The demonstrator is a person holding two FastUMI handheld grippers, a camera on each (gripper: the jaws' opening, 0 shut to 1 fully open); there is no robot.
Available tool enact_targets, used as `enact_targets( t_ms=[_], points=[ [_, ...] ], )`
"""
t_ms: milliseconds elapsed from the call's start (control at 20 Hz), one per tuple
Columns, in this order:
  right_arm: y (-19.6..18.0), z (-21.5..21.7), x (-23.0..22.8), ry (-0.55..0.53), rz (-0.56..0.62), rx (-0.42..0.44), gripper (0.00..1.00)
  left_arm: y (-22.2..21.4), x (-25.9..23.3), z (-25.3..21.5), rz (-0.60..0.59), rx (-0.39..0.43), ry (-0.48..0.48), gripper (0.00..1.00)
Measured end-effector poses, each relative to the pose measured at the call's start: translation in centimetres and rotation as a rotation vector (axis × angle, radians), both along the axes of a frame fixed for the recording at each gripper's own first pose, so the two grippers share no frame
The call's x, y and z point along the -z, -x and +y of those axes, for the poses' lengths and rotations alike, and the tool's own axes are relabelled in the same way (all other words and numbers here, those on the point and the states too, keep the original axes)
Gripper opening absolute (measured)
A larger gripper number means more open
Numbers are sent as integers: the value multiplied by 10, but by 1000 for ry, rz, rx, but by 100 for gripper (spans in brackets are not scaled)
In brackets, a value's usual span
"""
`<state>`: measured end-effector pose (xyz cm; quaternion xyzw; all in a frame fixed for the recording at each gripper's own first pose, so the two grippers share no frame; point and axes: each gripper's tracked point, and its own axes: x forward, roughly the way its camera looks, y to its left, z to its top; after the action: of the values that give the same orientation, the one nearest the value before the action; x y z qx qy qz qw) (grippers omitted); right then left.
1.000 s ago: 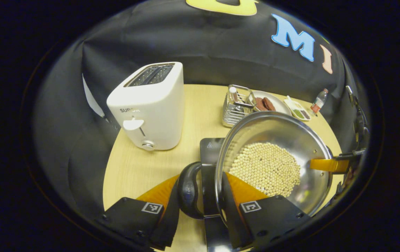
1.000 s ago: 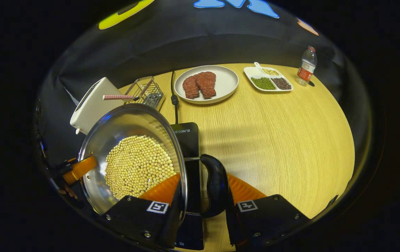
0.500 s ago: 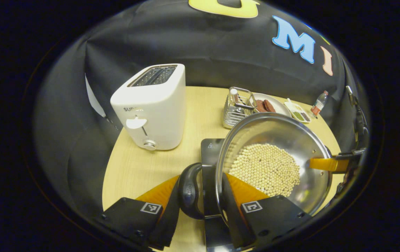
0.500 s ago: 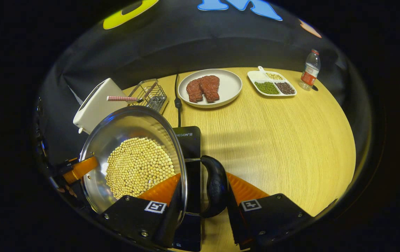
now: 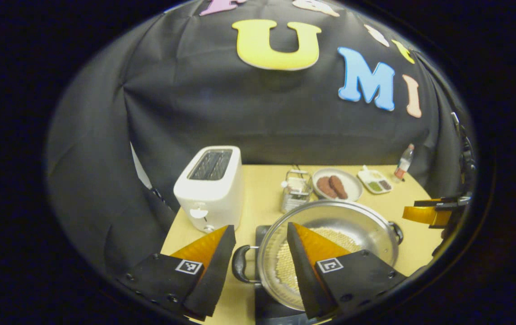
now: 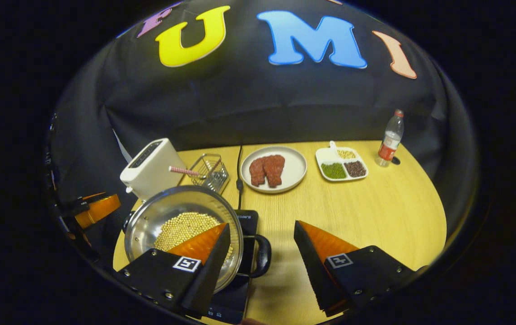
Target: First push the handle of the pot to place it horizontally, then grasp the pot with both hands and set it on the induction cooktop.
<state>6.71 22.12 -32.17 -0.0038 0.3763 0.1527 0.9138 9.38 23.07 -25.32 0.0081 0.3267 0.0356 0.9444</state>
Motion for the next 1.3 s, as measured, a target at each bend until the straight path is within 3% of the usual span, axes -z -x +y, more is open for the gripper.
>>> enact_targets(
  t_ms=[250,600,800,1000,1050,1100,1200,1250,1300],
  points=[
    [-11,-62,-99,-38,-215,37,86,-1,-91,-75,-187,7,29,77],
    [0,-170,-237,-37,-494,108,86,12,-204,-216,-434,57,35,77],
    [10,-217,-296,-49,-596,124,86,23,-265,-280,-565,85,-14,80],
    [19,-246,-328,-66,-643,121,86,42,-303,-339,-630,109,-41,94],
    [20,-253,-331,-54,-649,119,88,45,-310,-350,-641,107,-43,90],
    [21,-262,-332,-42,-656,118,95,50,-312,-356,-645,98,-49,99],
    [24,-272,-333,-34,-657,104,97,58,-309,-362,-640,70,-63,99],
    [27,-272,-336,-42,-652,98,89,62,-308,-366,-631,51,-68,99],
    [28,-273,-337,-52,-650,90,98,67,-307,-369,-626,35,-70,99]
  ],
)
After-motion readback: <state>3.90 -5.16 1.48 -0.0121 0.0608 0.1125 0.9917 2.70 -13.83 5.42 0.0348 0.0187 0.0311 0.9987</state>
